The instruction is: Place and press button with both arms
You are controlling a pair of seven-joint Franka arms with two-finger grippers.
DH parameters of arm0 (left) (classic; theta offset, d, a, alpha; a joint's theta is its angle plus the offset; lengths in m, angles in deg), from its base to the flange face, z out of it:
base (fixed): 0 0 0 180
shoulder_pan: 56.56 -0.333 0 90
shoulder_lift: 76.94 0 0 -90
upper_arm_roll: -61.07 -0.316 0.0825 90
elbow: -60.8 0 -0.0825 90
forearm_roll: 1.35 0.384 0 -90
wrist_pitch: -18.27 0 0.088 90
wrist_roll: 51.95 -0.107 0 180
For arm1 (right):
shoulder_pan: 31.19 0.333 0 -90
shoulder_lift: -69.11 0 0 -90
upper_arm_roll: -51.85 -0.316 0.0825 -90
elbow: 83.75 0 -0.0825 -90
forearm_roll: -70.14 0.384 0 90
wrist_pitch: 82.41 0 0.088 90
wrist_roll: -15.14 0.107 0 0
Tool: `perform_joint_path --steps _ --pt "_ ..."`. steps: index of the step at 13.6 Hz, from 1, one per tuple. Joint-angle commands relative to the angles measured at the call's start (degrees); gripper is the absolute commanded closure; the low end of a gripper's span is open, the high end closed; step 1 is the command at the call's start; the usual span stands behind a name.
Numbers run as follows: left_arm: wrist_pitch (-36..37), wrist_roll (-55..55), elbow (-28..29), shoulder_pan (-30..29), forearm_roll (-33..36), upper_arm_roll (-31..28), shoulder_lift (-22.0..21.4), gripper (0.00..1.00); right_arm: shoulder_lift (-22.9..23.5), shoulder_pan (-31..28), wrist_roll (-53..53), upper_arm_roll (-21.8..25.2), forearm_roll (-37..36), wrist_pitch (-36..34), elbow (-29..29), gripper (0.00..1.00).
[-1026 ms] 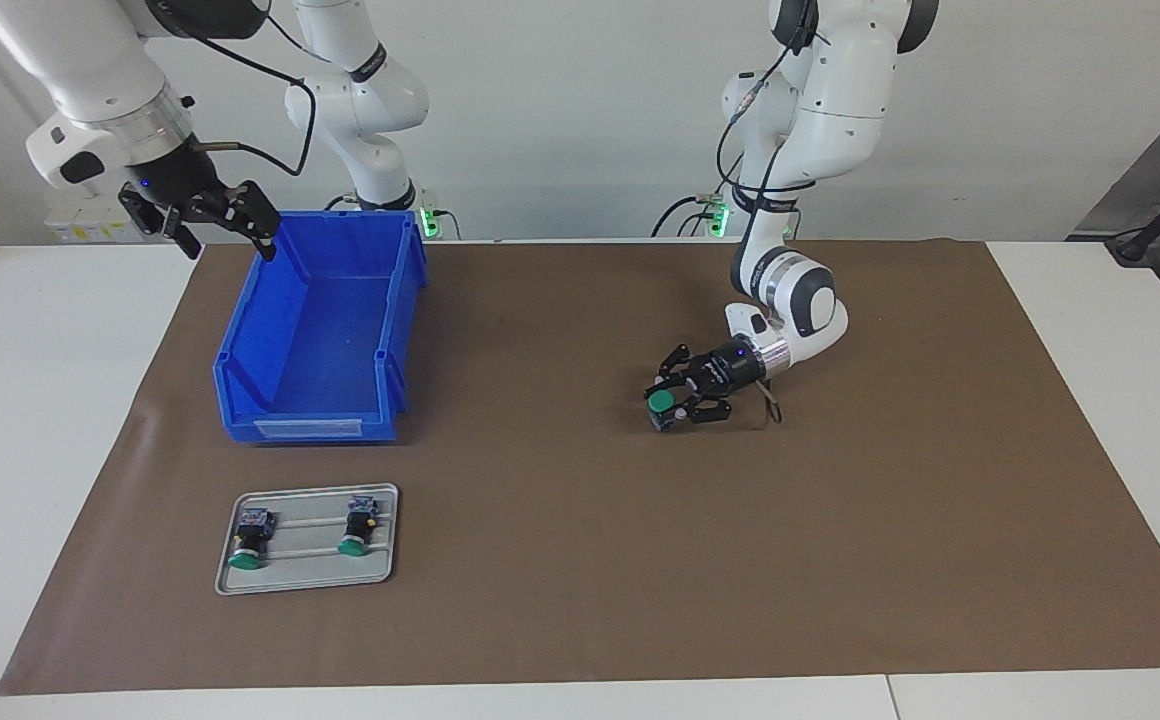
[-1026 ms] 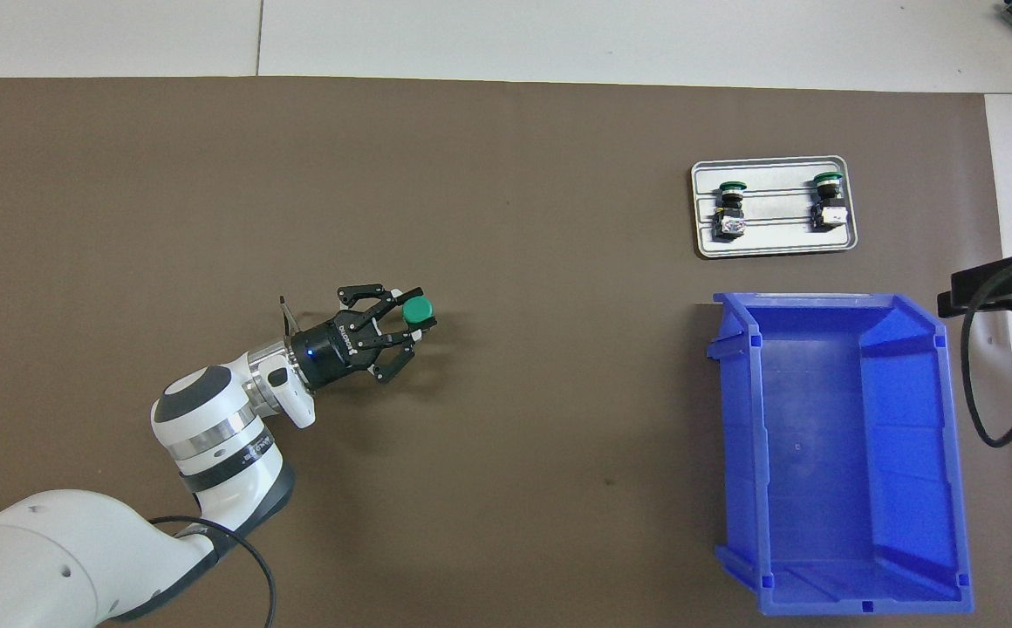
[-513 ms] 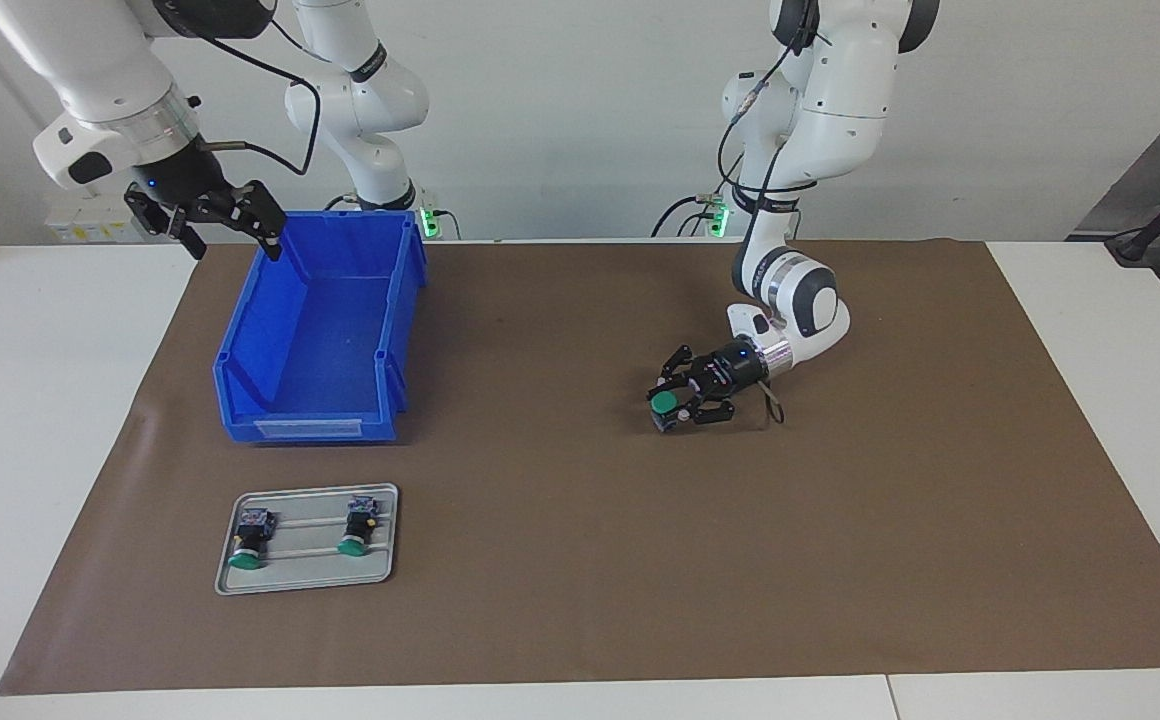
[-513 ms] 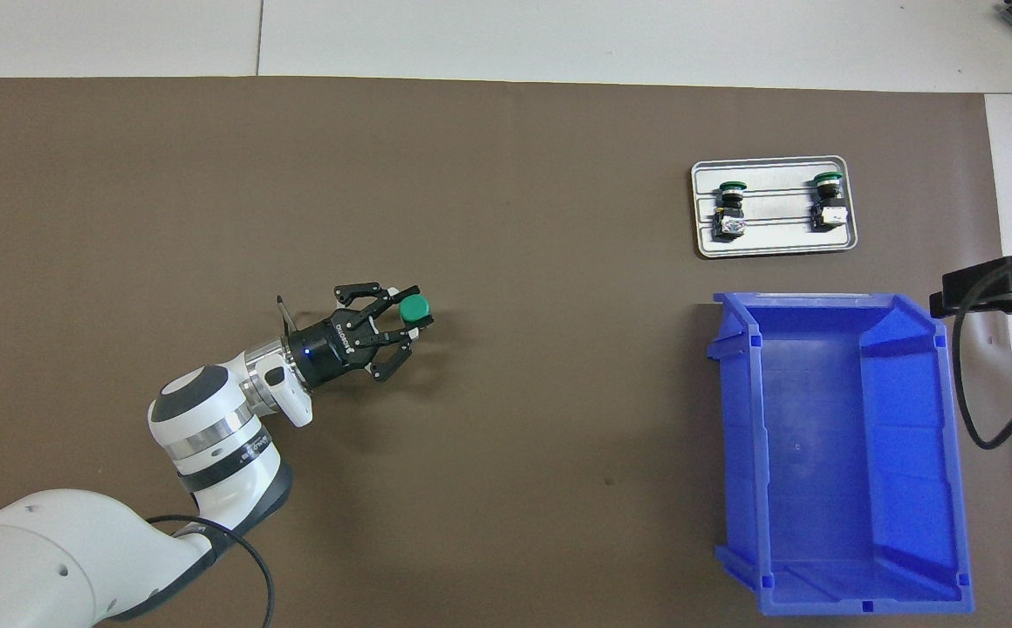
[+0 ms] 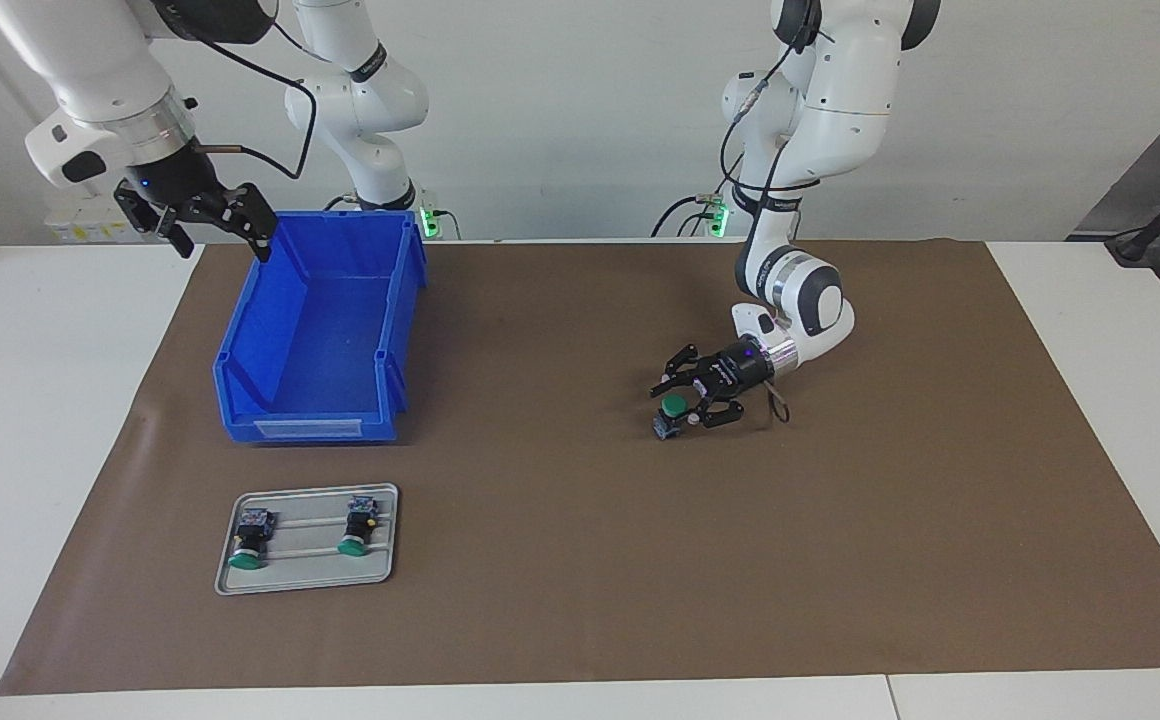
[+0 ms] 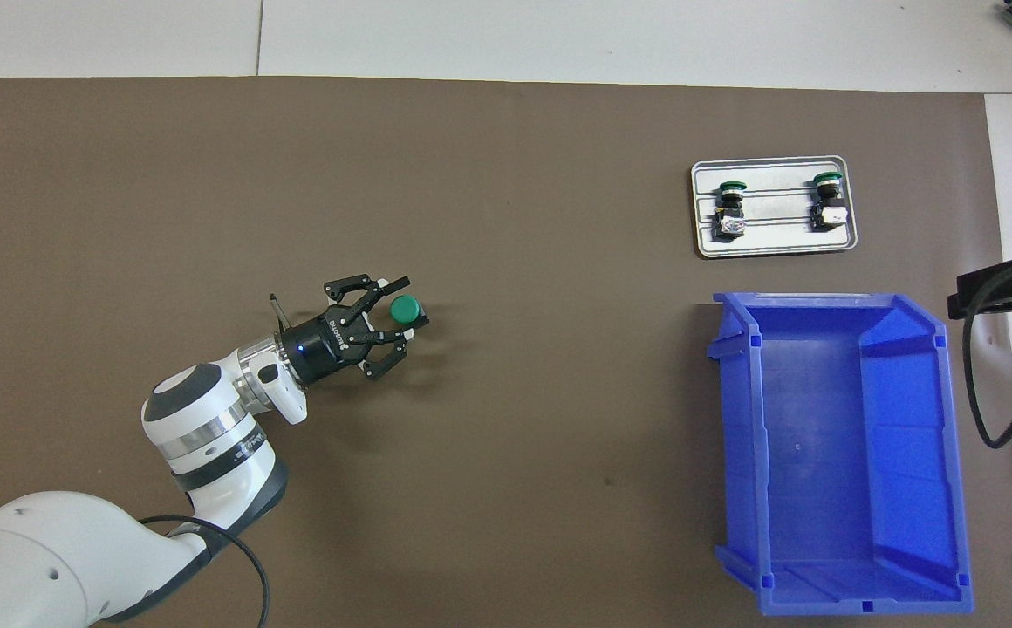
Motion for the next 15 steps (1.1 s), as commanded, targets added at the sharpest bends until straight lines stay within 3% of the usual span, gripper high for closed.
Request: perform_joint_path --steps 1,9,12,15 --pt "0.06 0.63 0.96 -0.58 -0.71 0.07 -1.44 0.33 -0.51 -0.04 -1.25 -0.32 -1.12 0.26 -0.12 0.00" --pt "-5.91 10.91 0.09 -1.46 3.51 0.16 -6.27 0.33 -0.60 -0.13 -1.16 -0.32 -0.68 -0.27 -0.12 0.00" --pt "-13.02 15.38 -2.54 -0.50 3.95 0.16 -7.93 0.33 -0.60 -0.21 -1.16 -0.32 -0.68 -0.27 -0.03 0.00" --pt "-24.69 25.29 -5.79 0.81 9.90 1.03 -12.23 0.33 -0.60 -0.13 -1.25 -0.32 -0.68 -0.27 -0.03 0.00"
